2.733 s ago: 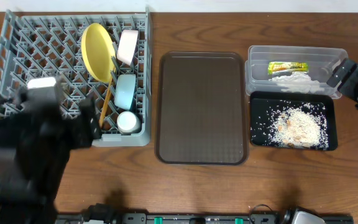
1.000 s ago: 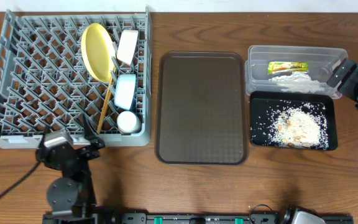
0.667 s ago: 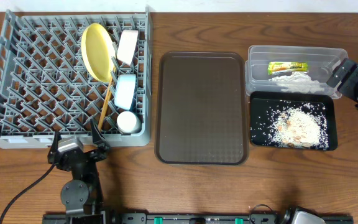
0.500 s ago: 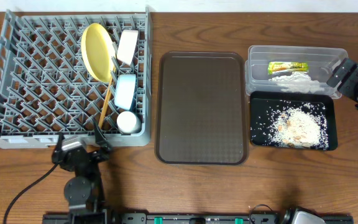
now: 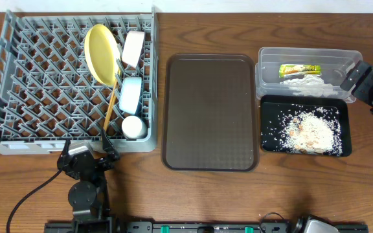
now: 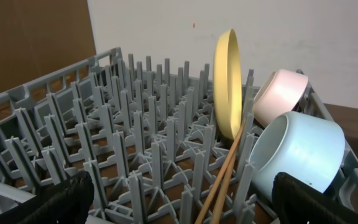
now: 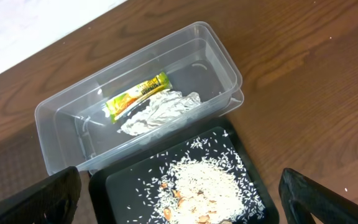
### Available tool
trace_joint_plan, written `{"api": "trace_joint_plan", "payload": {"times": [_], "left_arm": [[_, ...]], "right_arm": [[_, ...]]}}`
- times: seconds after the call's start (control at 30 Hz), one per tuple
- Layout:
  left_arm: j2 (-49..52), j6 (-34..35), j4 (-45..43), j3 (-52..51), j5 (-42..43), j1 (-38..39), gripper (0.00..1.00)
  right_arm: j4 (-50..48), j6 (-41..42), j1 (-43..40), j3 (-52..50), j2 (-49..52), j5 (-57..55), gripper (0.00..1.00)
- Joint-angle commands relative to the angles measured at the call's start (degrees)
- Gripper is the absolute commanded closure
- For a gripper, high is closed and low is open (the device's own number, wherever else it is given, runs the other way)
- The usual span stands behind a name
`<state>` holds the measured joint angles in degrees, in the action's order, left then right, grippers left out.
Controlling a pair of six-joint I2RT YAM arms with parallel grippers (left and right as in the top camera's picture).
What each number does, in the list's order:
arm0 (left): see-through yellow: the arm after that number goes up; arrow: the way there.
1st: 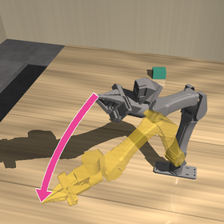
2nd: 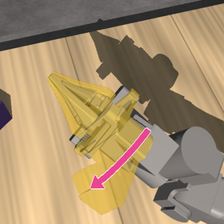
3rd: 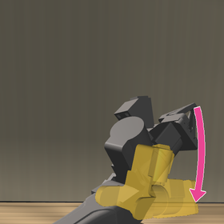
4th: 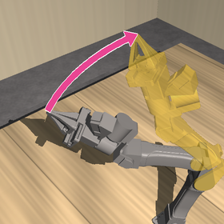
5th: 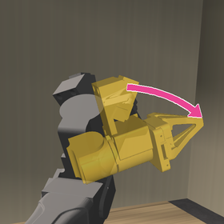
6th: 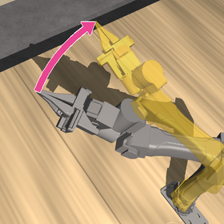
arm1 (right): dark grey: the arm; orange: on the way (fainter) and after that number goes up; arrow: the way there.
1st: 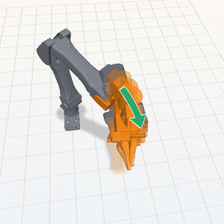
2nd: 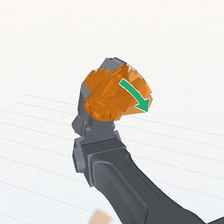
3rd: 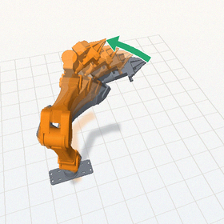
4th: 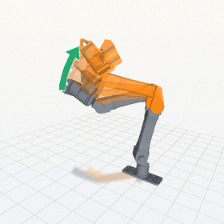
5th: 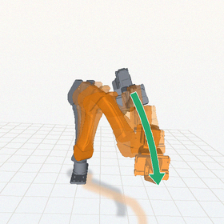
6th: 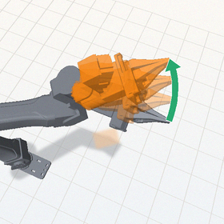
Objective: Sort waste into correct bins and load items into the dishwasher
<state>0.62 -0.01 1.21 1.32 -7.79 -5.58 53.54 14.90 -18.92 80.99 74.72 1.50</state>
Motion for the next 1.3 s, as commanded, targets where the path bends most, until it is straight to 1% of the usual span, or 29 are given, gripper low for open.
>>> {"api": "trace_joint_plan", "payload": {"times": [0.0, 1.0, 1.07, 1.17, 1.2, 1.27], "left_arm": [[-0.3, -0.4, 2.4, -1.1, 0.3, -0.1, 0.09], [-0.3, -0.4, 2.4, -1.1, 0.3, -0.1, 0.08], [-0.3, -0.4, 2.4, -1.1, 0.3, -0.1, 0.08], [-0.3, -0.4, 2.4, -1.1, 0.3, -0.1, 0.08], [-0.3, -0.4, 2.4, -1.1, 0.3, -0.1, 0.08], [-0.3, -0.4, 2.4, -1.1, 0.3, -0.1, 0.08]], "right_arm": [[0.1, 0.5, -0.2, 0.7, -0.3, -0.2, 0.01], [0.1, 0.5, 0.2, 0.2, -0.4, -0.2, 0.01], [0.1, 0.5, 1.3, -0.2, -0.7, -0.2, 0.01], [-0.2, -3.5, 5.3, -1.9, -1.7, -3.3, 0.01], [-1.1, -3.8, 7.0, -3.0, -2.5, -5.0, 0.01], [-6.0, -3.8, 11.0, -7.1, -4.8, -8.2, 0.01]]}}
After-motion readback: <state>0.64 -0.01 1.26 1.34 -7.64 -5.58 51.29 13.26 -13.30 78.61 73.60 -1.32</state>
